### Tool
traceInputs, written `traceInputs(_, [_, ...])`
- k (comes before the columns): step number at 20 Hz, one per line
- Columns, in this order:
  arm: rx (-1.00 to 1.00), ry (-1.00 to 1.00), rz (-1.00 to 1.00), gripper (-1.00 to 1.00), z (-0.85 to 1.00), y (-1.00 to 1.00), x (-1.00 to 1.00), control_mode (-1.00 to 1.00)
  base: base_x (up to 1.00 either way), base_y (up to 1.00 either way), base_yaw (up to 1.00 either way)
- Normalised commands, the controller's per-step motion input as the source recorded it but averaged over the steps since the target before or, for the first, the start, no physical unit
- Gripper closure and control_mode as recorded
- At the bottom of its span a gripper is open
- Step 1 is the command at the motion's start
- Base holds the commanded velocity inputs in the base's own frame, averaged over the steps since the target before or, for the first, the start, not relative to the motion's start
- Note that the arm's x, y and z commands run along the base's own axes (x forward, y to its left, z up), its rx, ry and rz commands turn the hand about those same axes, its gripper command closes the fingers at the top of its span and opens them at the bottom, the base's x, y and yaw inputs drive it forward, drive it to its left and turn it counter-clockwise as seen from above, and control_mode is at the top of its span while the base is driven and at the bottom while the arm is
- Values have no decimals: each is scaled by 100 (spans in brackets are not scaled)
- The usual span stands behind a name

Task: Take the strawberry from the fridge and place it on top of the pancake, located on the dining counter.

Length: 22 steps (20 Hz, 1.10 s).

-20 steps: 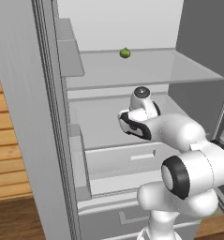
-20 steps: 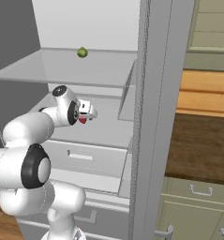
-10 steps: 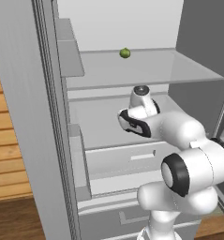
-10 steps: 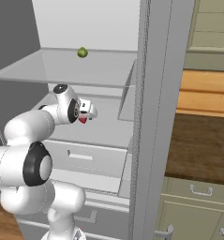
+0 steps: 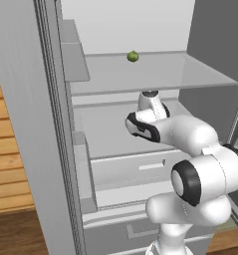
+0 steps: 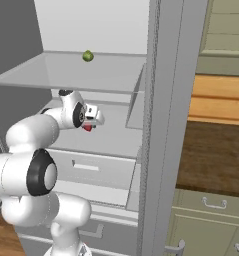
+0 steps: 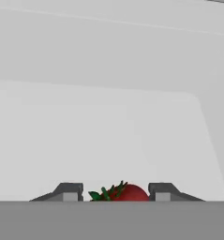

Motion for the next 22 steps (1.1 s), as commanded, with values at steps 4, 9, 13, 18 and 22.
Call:
traceInputs(4, [2, -1, -2, 100, 0, -2, -42, -100, 0, 0, 0])
traceInputs(9, [0, -6, -4, 100, 0, 0, -63, -100, 0, 0, 0])
traceInputs(13, [0, -3, -4, 100, 0, 0, -64, -100, 0, 0, 0])
traceInputs(18, [0, 0, -1, 100, 19, 0, -73, -100, 0, 0, 0])
traceInputs(22, [0, 2, 0, 100, 66, 5, -34, -100, 0, 0, 0])
